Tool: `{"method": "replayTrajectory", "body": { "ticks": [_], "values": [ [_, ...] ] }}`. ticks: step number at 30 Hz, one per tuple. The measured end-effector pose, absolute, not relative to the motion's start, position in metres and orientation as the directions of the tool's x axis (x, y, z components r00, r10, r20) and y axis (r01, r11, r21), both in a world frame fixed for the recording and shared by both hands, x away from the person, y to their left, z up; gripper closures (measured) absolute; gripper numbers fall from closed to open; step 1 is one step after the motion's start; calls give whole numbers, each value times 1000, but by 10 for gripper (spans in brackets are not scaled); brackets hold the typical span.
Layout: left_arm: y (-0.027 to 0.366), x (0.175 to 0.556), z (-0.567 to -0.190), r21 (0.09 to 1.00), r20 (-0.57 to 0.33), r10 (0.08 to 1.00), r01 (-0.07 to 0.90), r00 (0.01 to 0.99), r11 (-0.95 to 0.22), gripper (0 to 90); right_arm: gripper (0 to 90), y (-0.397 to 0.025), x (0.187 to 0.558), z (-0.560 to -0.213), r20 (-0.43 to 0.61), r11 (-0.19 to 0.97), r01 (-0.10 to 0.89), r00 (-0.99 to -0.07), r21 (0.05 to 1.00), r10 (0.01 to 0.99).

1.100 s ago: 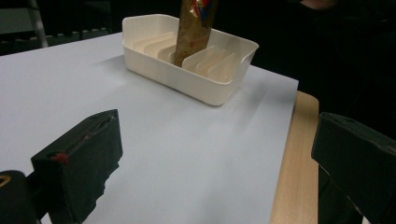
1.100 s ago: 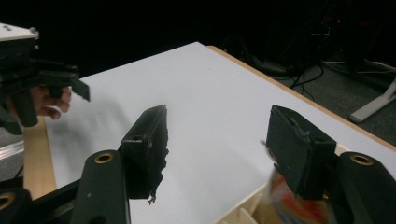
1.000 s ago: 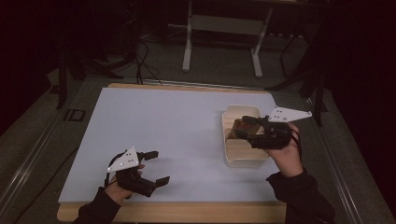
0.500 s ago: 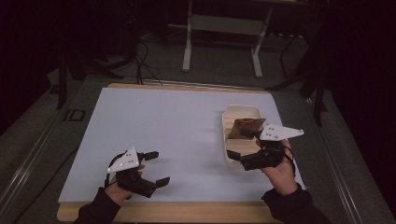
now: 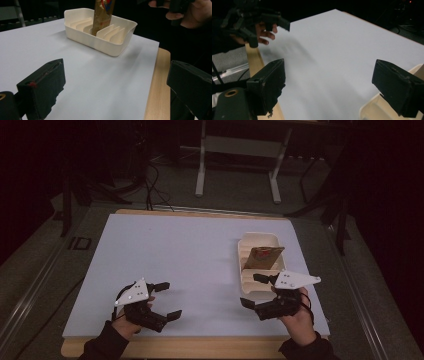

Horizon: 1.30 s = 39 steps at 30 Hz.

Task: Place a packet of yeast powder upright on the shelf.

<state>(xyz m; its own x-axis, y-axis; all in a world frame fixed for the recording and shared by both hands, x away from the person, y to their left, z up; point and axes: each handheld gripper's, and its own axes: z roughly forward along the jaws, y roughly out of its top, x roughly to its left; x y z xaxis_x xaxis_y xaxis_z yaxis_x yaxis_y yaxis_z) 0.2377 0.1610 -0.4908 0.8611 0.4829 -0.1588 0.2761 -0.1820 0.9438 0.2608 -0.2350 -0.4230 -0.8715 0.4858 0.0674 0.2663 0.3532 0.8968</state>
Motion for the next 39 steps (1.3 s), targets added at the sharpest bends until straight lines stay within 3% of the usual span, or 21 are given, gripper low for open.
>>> {"method": "replayTrajectory", "body": {
  "ticks": [15,20,39],
  "values": [
    [161,237,-490,947,-159,481,271,862,-173,25,131,-248,238,-451,79,366,289,-867,885,493],
    [161,236,-490,948,-158,482,270,862,-170,25,130,-253,234,-459,38,399,278,-857,874,514],
    [162,236,-491,950,-152,483,262,862,-170,25,133,-283,227,-474,59,367,302,-835,880,547]
  ]
}}
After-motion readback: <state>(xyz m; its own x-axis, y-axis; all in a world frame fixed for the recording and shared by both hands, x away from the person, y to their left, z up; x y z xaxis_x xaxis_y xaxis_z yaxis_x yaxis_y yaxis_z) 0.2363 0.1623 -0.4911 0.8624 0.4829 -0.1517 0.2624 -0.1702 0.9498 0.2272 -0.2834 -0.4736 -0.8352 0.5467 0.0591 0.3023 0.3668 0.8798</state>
